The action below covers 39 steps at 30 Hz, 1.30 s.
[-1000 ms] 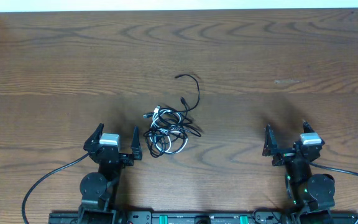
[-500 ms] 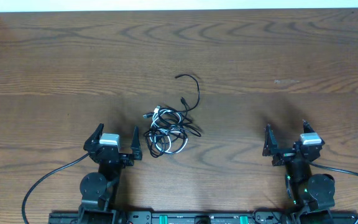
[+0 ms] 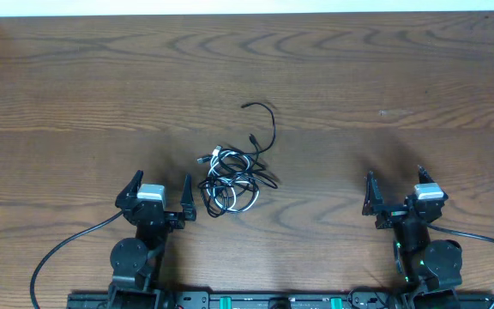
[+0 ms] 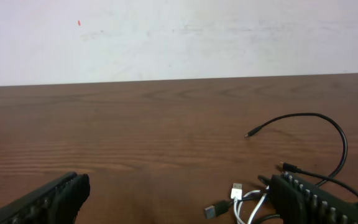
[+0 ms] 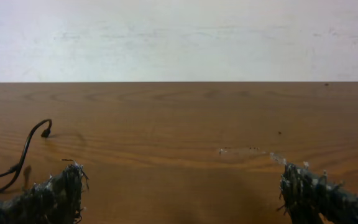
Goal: Untangle cables
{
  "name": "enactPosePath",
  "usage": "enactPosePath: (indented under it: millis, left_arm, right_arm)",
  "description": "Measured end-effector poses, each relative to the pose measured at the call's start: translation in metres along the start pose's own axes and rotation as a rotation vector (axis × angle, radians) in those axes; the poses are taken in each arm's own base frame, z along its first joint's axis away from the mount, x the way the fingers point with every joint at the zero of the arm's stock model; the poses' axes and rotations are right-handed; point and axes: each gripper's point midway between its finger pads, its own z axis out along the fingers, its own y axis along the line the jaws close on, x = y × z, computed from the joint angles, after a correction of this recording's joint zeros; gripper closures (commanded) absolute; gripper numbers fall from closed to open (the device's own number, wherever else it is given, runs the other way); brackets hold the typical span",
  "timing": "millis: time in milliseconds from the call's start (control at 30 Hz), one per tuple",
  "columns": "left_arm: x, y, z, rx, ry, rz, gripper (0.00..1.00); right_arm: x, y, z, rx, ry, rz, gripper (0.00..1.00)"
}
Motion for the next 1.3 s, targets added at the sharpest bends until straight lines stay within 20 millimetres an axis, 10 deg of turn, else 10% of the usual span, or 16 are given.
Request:
enactPosePath:
  millis: [400, 767, 1300]
  left_arm:
    - [-0.005, 0.000, 0.000, -0.001, -0.019, 0.000, 0.03]
    - [-0.059, 0.001, -0.008, -0.004, -0.230, -0.003, 0.03]
    - [-0.202, 0.000, -0.068, 0.016, -0.308, -0.116, 0.03]
  right_arm:
    - [0.000, 0.000, 0.000, 0.000, 0.000, 0.000, 0.01]
    - [0.000, 0.000, 0.000, 0.000, 0.000, 0.000, 0.01]
    - [0.000, 0.000, 0.000, -0.001, 0.000, 0.000, 0.01]
